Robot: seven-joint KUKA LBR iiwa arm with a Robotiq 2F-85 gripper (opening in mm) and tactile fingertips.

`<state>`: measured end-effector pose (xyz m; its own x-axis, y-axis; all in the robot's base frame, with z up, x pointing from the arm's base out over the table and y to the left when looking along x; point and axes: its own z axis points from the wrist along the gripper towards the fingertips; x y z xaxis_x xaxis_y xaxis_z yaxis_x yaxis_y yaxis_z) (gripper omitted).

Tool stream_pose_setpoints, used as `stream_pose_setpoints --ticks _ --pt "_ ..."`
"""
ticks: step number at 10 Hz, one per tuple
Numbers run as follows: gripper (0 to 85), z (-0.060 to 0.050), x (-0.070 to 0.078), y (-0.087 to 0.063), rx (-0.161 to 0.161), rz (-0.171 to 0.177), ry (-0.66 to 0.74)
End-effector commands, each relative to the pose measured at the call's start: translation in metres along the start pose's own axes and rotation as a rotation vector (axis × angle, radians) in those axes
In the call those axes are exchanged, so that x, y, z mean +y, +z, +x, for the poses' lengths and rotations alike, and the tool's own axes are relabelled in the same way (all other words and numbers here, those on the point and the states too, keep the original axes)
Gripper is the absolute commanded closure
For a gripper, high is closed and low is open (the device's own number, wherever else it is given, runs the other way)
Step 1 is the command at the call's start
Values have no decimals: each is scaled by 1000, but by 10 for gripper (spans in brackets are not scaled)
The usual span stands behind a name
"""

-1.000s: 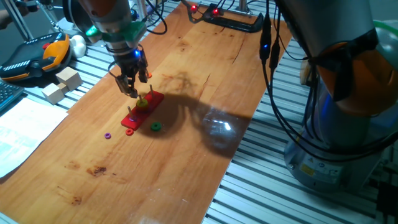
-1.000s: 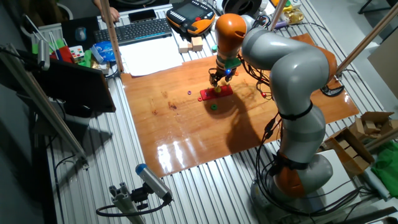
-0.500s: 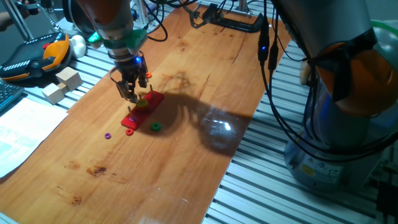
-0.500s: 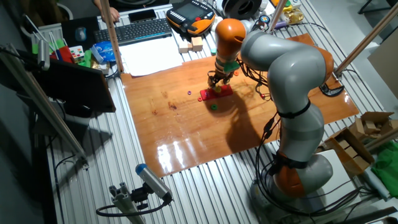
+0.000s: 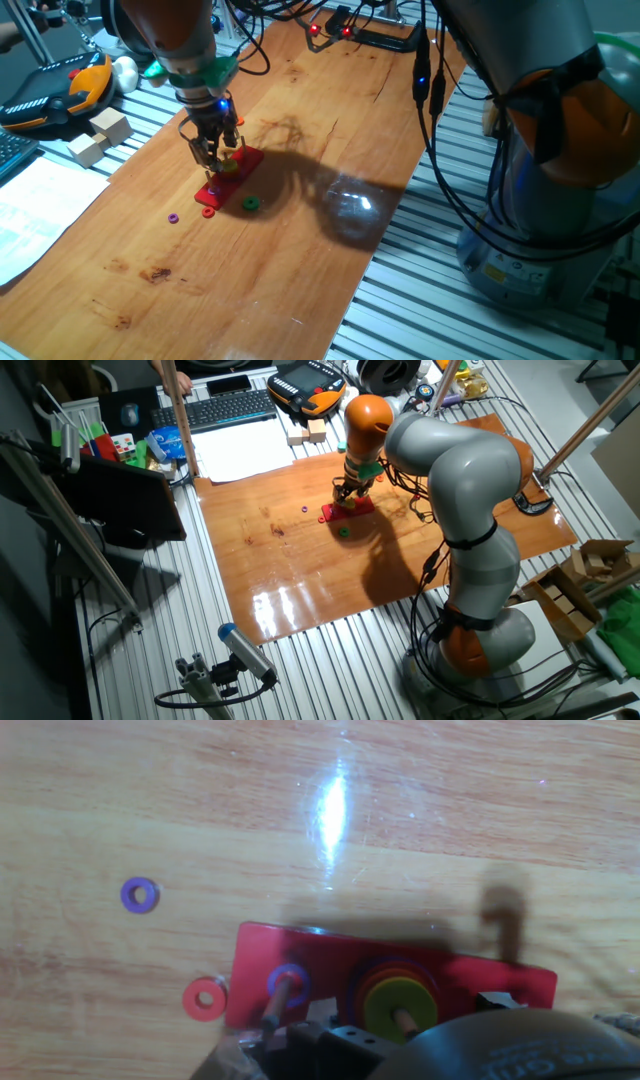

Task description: Take out one Hanoi block and throw it aside

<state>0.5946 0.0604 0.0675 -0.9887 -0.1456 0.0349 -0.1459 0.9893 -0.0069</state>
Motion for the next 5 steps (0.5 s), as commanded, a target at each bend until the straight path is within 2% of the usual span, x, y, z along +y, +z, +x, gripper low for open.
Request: stream_pose_setpoints --ticks 1,5 --pt "153 0 -1 2 -4 -2 -3" --pt "157 3 -1 10 -16 -11 -5"
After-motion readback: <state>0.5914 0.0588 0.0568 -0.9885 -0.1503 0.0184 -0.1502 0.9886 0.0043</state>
